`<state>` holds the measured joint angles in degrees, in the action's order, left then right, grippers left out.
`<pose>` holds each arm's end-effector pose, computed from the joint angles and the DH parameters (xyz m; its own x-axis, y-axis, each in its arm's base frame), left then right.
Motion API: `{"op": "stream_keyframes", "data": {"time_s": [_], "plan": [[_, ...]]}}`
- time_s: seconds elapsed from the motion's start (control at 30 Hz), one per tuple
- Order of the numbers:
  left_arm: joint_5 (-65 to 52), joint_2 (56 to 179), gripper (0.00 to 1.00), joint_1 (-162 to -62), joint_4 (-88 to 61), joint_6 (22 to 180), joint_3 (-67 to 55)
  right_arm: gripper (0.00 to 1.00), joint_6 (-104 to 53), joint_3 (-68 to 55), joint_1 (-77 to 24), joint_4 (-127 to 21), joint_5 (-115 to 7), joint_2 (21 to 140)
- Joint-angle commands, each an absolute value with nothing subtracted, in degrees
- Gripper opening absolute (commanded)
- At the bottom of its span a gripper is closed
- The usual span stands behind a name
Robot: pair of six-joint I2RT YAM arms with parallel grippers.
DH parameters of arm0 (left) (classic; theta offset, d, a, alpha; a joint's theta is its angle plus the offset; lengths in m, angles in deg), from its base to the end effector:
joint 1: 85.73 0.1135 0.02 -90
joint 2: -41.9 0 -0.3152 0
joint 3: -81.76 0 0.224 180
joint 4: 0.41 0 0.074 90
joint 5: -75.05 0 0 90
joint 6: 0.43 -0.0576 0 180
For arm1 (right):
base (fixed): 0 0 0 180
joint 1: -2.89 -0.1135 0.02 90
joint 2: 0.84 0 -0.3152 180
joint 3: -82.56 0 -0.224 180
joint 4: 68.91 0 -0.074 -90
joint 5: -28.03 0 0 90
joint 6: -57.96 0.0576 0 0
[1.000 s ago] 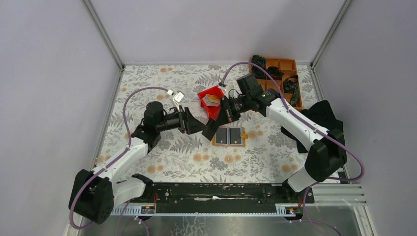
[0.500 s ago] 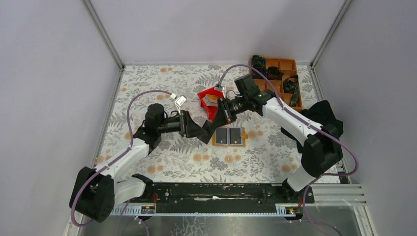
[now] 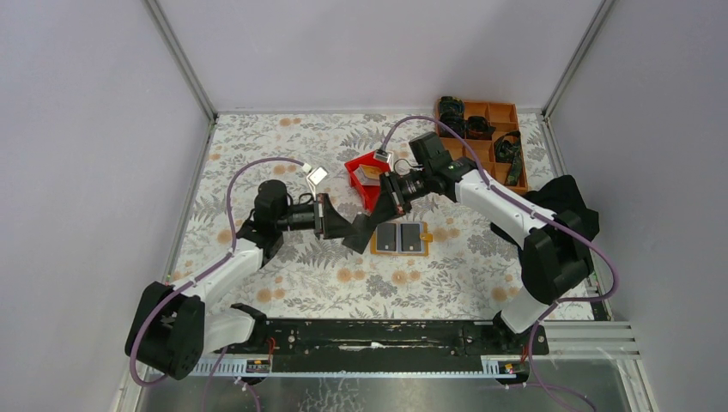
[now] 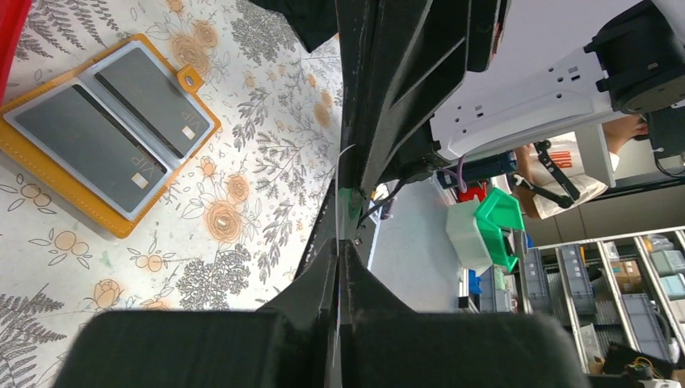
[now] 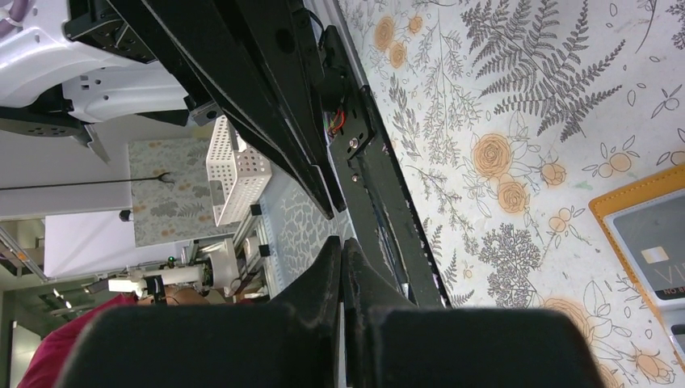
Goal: Put the credit cards into the card holder
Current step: Pick up the credit card from the storage box.
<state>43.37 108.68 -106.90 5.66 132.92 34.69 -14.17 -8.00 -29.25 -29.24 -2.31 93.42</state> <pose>0.1762 -0.1208 0.3030 -0.8195 -0.0692 -0.5689 0.5477 0.1974 -0.8130 0.2616 0.2231 0.3368 -0.8072 -0.3241 -0.4934 -0.5698 0.2098 0.7945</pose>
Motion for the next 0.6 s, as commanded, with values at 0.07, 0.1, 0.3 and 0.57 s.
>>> {"op": "stream_keyframes", "data": {"time_s": [0.07, 0.1, 0.3, 0.57], "plan": [[45.2, 109.3, 0.00, -106.6, 11.2, 134.9, 36.3, 0.05, -11.6, -7.9, -28.9, -33.9, 0.7, 92.4], [45.1, 109.3, 0.00, -106.6, 11.8, 135.3, 36.4, 0.10, -11.9, -7.8, -28.8, -33.7, 0.2, 92.3], [43.3, 109.3, 0.00, -106.4, 12.2, 135.5, 37.1, 0.45, -12.9, -7.0, -28.8, -32.7, -4.8, 89.3], [39.7, 108.1, 0.00, -106.3, 12.6, 137.1, 37.3, 0.68, -16.6, -4.1, -28.8, -27.4, -21.4, 84.7]]}}
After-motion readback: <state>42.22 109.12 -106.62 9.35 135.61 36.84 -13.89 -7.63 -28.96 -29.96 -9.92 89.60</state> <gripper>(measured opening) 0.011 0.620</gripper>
